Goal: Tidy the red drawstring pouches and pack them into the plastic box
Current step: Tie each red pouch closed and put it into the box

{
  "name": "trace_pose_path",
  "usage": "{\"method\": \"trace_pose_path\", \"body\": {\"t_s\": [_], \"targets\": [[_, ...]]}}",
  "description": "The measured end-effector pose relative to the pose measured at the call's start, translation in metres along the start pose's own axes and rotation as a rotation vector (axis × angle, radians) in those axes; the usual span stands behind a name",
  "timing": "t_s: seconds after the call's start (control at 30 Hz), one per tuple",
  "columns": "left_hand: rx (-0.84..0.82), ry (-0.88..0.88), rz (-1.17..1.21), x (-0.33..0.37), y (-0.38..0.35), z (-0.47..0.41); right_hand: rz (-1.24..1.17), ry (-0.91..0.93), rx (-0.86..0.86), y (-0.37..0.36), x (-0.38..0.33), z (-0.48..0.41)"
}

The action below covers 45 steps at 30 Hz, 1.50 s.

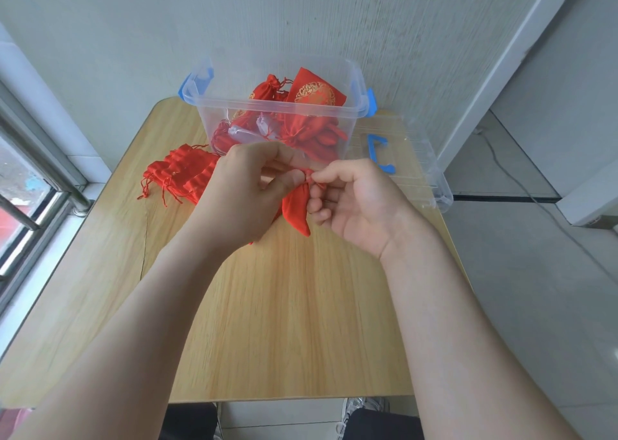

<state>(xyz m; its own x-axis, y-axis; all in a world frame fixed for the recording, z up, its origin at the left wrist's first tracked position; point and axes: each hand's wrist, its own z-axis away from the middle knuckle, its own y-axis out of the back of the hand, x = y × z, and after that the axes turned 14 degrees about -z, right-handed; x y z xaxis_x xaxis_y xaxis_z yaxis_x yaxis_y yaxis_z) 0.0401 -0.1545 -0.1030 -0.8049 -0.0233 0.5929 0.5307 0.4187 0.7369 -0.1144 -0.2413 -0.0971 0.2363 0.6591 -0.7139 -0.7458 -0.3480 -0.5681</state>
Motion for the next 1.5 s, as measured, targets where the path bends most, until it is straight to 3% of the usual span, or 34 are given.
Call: {"method": "trace_pose_path", "body": {"t_s": [0.17, 0.47, 0.77, 0.93, 1.07, 1.27, 1.5], "targets": [[0.14, 0.081, 0.116, 0.003, 0.004, 0.002, -0.054, -0.002, -0.013, -0.002, -0.001, 0.001], [0.089, 0.018, -0.018, 0.003, -0.002, 0.004, 0.078, 0.051, 0.066, 0.002, -0.001, -0.004], [-0.046, -0.115, -0.22, -0.001, -0.004, 0.006, 0.506, 0.194, 0.117, 0.008, -0.001, -0.002], [-0.156, 0.005, -0.246, 0.004, -0.009, 0.005, 0.732, 0.256, 0.079, 0.006, -0.001, 0.006], [-0.229, 0.049, -0.315, 0.003, -0.008, 0.006, 0.871, 0.32, 0.142, 0.003, 0.003, 0.005], [-0.11, 0.072, -0.282, -0.001, -0.004, 0.004, 0.831, 0.316, 0.251, 0.003, 0.0, 0.006], [-0.125, 0.124, -0.154, 0.009, -0.002, 0.005, 0.778, 0.298, 0.268, 0.002, -0.001, 0.006]]}}
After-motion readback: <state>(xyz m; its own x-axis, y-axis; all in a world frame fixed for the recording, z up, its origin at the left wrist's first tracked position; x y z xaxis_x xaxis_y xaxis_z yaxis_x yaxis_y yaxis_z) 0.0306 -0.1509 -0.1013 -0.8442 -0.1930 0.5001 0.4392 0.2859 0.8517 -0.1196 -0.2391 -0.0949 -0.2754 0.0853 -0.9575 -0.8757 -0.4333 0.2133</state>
